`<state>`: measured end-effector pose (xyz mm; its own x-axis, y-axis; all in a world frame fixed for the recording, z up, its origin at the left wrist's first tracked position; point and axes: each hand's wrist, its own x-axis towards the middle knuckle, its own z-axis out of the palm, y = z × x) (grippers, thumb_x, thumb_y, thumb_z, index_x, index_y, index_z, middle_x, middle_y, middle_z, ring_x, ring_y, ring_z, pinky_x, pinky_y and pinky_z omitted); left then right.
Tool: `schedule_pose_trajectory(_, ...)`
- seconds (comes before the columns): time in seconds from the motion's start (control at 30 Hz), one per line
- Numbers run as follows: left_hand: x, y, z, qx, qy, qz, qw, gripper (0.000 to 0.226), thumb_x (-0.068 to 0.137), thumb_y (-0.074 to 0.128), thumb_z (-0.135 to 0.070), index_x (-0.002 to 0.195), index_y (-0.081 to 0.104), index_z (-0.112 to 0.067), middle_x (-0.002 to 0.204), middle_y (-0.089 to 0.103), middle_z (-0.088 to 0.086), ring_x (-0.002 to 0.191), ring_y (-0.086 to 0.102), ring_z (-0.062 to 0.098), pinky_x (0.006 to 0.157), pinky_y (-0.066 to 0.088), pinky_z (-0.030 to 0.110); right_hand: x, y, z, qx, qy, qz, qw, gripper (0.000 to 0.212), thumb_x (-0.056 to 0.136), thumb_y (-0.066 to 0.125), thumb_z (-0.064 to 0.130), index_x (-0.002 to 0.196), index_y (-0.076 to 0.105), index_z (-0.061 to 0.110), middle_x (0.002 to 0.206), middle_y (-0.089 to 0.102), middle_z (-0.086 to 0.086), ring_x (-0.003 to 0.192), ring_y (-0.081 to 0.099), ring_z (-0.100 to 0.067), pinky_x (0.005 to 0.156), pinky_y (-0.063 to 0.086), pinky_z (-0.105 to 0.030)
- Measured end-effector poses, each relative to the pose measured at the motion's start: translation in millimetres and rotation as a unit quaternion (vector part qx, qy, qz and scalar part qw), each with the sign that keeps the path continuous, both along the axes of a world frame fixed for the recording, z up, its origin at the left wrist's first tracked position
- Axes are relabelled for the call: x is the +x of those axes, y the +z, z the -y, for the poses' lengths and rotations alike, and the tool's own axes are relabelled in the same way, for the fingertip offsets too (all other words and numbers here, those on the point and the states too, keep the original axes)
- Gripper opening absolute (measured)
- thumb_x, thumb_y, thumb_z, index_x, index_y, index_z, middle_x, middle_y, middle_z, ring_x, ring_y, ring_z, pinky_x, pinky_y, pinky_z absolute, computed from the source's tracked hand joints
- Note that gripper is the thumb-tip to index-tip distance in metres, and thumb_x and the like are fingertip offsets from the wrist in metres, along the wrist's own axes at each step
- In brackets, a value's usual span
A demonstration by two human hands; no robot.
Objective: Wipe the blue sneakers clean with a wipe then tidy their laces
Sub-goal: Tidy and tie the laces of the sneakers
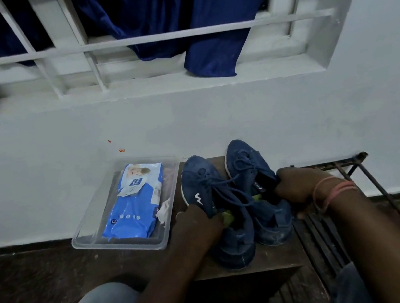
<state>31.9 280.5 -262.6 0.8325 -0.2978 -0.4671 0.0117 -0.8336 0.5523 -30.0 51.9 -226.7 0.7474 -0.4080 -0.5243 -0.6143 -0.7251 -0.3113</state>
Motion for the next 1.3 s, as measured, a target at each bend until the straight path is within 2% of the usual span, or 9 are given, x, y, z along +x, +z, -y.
schedule_pose_trajectory(0.17,-5,-5,4,-0.009,-0.014,0.147,0.989,0.025,0.100,0.052,-0.021,0.111,0.065,-0.003,0.109,0.068,0.017,0.105,0.064,0.036,0.080,0.047,0.037,-7,2,-12,-0.021,0.002,0.044,0.999,0.008,0.091,0.055,0.014,0.093,0.061,0.010,0.101,0.072,-0.016,0.080,0.068,-0.028,0.058,0.051,-0.029)
schedule_pose_trajectory(0.47,9,-15,0,0.008,-0.049,0.230,0.972,0.018,0.095,0.054,-0.025,0.103,0.066,-0.014,0.102,0.069,0.007,0.095,0.067,0.023,0.067,0.041,0.027,-22,-5,-29,-0.010,-0.058,0.072,0.996,0.028,0.094,0.051,0.011,0.119,0.060,0.003,0.125,0.065,-0.020,0.115,0.062,-0.032,0.080,0.043,-0.027)
schedule_pose_trajectory(0.67,-5,-1,10,0.076,-0.045,0.234,0.968,0.022,0.099,0.052,-0.019,0.112,0.067,-0.009,0.111,0.070,0.012,0.105,0.068,0.031,0.073,0.043,0.031,-27,-17,-48,-0.029,-0.128,0.110,0.985,0.028,0.090,0.058,0.022,0.115,0.060,0.012,0.115,0.069,-0.012,0.106,0.066,-0.031,0.079,0.046,-0.030)
schedule_pose_trajectory(0.8,-9,10,12,0.094,-0.077,0.248,0.961,0.019,0.098,0.054,-0.017,0.108,0.068,-0.007,0.076,0.053,0.001,0.079,0.064,0.024,0.060,0.041,0.029,-32,-13,-59,-0.022,-0.174,0.106,0.979,0.027,0.091,0.057,0.021,0.116,0.061,0.014,0.115,0.069,-0.010,0.106,0.066,-0.029,0.081,0.048,-0.031)
schedule_pose_trajectory(0.87,-9,21,15,0.038,-0.109,0.253,0.960,0.016,0.086,0.075,-0.022,0.092,0.075,-0.007,0.065,0.050,-0.001,0.058,0.055,0.015,0.051,0.042,0.023,-32,-9,-61,-0.012,-0.187,0.094,0.978,0.030,0.093,0.059,0.021,0.121,0.062,0.011,0.121,0.067,-0.010,0.112,0.065,-0.028,0.087,0.050,-0.033)
schedule_pose_trajectory(0.97,-7,15,15,0.074,-0.188,0.201,0.959,0.018,0.084,0.075,-0.012,0.098,0.075,-0.001,0.100,0.071,0.014,0.091,0.072,0.025,0.078,0.055,0.028,-35,0,-57,0.022,-0.186,0.099,0.977,0.034,0.098,0.056,0.020,0.128,0.060,0.003,0.130,0.064,-0.014,0.120,0.062,-0.030,0.095,0.050,-0.035)
schedule_pose_trajectory(1.07,7,-2,24,0.061,-0.217,0.253,0.941,0.034,0.036,0.094,0.002,0.052,0.064,0.001,0.050,0.055,0.011,0.040,0.055,0.026,0.043,0.047,0.022,-53,-2,-50,0.064,-0.224,0.130,0.964,0.033,0.099,0.054,0.020,0.125,0.060,0.001,0.125,0.065,-0.017,0.115,0.063,-0.032,0.083,0.049,-0.032)
schedule_pose_trajectory(1.2,-13,22,45,0.000,-0.166,0.290,0.942,0.016,0.095,0.057,-0.011,0.099,0.072,-0.009,0.064,0.040,-0.008,0.054,0.034,0.007,0.053,0.031,0.019,-87,-14,-27,0.092,-0.300,0.167,0.935,0.021,0.092,0.056,0.013,0.109,0.063,0.002,0.116,0.069,-0.020,0.106,0.066,-0.035,0.075,0.046,-0.029)
schedule_pose_trajectory(1.3,-18,31,95,0.028,-0.264,0.285,0.921,0.021,0.098,0.053,-0.013,0.110,0.070,-0.015,0.085,0.065,0.002,0.077,0.063,0.023,0.057,0.036,0.020,-115,-16,1,0.091,-0.365,0.190,0.907,0.025,0.089,0.055,0.008,0.110,0.064,-0.001,0.116,0.068,-0.022,0.107,0.065,-0.037,0.075,0.044,-0.028)
